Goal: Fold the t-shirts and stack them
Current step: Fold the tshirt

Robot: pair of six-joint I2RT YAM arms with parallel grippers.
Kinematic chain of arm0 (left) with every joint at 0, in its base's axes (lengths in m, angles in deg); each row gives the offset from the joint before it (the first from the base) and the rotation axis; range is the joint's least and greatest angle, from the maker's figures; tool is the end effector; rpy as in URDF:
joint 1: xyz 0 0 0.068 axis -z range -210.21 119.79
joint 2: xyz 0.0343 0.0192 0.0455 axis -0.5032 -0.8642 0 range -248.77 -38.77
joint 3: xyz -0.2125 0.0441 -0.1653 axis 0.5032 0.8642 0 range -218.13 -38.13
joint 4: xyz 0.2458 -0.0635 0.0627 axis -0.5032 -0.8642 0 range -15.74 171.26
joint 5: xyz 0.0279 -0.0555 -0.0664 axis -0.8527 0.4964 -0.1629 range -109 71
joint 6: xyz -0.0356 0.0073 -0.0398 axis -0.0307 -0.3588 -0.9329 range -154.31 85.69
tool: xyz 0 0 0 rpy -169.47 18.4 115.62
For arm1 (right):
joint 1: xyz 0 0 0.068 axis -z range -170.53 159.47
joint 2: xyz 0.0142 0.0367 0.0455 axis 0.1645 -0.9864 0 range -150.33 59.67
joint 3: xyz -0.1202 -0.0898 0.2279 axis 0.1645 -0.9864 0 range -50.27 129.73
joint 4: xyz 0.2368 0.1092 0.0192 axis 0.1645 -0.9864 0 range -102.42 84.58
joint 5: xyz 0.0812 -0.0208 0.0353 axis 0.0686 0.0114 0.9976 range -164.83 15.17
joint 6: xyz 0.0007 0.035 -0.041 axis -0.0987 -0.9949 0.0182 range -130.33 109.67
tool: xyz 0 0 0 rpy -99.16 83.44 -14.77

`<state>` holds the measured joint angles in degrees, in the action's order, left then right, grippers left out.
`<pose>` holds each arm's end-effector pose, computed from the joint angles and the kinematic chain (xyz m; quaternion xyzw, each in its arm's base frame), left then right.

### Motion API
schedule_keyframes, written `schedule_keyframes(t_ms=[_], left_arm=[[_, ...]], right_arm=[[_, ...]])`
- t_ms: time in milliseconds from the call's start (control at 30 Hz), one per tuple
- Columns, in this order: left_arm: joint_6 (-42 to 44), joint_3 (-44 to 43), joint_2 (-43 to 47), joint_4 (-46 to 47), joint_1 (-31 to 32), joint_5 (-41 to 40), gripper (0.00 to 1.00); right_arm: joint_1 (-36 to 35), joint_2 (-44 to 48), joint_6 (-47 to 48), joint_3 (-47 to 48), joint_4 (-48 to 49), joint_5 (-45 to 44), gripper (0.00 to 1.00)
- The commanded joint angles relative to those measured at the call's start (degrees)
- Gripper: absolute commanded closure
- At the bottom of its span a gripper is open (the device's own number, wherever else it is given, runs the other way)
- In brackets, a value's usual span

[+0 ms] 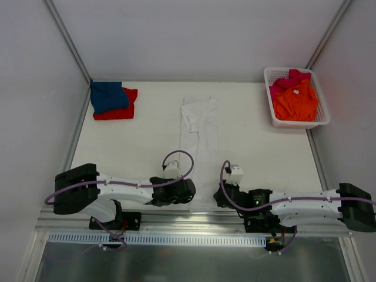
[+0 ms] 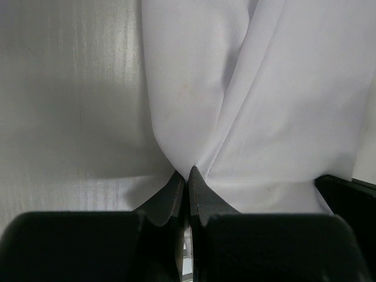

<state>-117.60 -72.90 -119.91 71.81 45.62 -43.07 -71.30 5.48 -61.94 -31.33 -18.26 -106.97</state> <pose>0.0756 -0.2405 0.1503 -0.1220 0.9289 -0.2464 0.2481 0.0460 0.1647 0.1577 -0.1300 0.8934 0.2100 0.3752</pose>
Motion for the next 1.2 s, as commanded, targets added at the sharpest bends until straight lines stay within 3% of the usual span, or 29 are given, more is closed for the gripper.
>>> schedule_keyframes(t_ms=[0,467,1167], left_arm=[[4.10,-1.62,1.69,-6.98,-0.95,-0.09,1.00],[14.90,-13.04,7.05,-14.72,-6.13,-5.02,1.00],[29.40,-25.78,0.99,-14.37,-19.14,-3.79,1.00]], right_arm=[[-0.09,1.90,2.83,4.70,-2.97,-2.49,1.00],[2.37,3.04,10.83,14.46,-8.87,-6.09,1.00],[28.20,-3.19,30.52,22.72,-4.74,6.47,1.00]])
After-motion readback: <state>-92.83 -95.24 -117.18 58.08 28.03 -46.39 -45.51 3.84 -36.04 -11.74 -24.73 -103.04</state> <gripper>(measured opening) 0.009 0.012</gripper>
